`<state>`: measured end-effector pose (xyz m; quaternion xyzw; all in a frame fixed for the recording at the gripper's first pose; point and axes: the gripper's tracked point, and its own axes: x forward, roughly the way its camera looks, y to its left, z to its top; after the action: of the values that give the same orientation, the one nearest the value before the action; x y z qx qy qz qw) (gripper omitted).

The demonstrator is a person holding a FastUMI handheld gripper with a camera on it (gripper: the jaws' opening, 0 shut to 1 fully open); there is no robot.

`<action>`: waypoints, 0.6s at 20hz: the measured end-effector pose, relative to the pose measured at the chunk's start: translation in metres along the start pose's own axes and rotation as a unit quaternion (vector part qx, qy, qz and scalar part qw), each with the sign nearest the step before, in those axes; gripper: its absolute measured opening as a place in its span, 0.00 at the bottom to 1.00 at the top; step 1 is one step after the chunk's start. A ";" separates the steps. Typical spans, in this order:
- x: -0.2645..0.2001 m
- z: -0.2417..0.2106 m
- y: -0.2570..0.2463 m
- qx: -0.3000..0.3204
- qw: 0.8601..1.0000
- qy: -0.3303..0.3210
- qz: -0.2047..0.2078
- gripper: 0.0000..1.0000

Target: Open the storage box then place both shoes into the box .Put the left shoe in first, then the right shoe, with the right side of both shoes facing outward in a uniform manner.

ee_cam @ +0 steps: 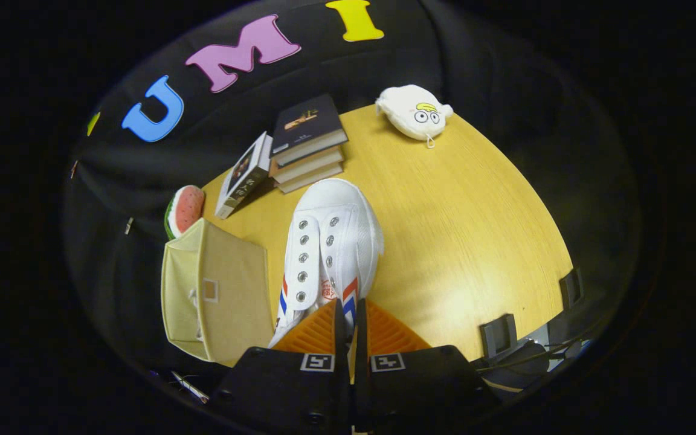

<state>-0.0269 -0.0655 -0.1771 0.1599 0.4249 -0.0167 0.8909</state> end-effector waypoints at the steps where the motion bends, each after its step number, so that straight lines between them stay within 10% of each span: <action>1: -0.006 0.004 0.018 -0.003 1.000 -0.008 0.011 0.07; 12: -0.021 -0.005 0.198 -0.008 0.991 0.002 0.137 0.07</action>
<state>-0.0112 0.1213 -0.1107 0.2090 0.4009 0.1093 0.8852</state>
